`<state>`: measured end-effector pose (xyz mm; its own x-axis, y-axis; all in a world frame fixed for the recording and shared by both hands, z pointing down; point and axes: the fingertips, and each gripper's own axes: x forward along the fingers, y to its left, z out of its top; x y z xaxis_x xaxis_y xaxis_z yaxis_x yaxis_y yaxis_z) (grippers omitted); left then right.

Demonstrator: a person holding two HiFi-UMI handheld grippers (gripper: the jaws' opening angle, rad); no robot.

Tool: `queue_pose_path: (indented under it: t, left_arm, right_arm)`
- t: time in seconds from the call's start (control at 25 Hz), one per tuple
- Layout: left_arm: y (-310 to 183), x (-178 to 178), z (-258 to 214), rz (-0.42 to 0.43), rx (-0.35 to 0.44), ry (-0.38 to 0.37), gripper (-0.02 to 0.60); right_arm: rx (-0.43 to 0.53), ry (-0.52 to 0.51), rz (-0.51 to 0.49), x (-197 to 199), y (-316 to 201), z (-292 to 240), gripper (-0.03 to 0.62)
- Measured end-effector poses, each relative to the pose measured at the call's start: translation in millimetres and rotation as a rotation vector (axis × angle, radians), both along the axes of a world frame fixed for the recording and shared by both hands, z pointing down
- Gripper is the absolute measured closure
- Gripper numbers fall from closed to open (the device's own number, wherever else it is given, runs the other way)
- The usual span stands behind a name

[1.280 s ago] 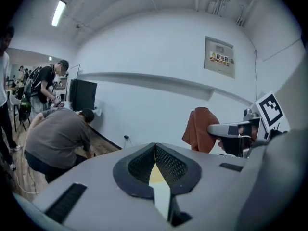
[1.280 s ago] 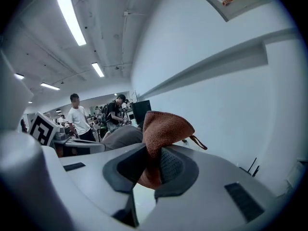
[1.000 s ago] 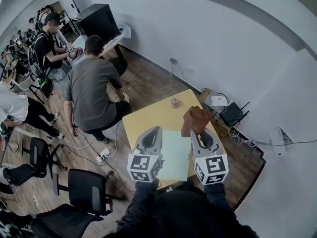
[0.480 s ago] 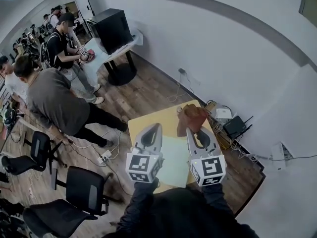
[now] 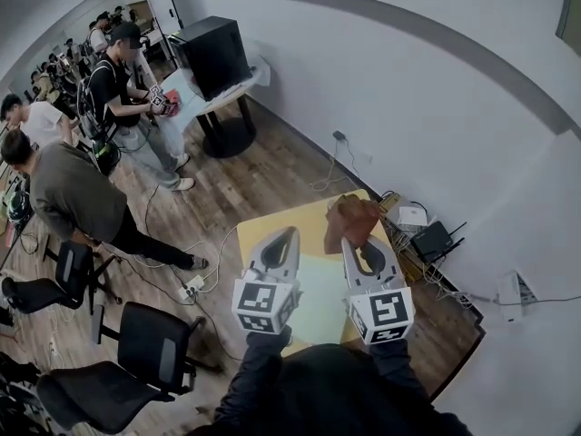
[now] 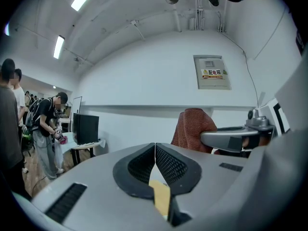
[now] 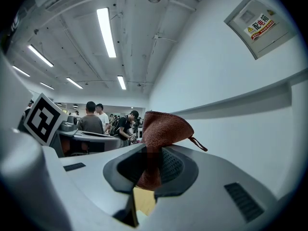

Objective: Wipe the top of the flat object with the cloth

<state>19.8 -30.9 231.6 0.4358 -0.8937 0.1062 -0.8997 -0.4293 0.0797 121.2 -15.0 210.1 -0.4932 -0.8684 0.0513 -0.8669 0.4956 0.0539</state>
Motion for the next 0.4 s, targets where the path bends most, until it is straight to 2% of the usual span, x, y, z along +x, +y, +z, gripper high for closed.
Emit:
queue_pose_path:
  t: [0.4]
  left_arm:
    - [-0.1,0.4,-4.4,0.004,0.018,0.001,0.546]
  right_arm:
    - [0.008,-0.008,-0.014,-4.8,0.8,-7.0,0.526]
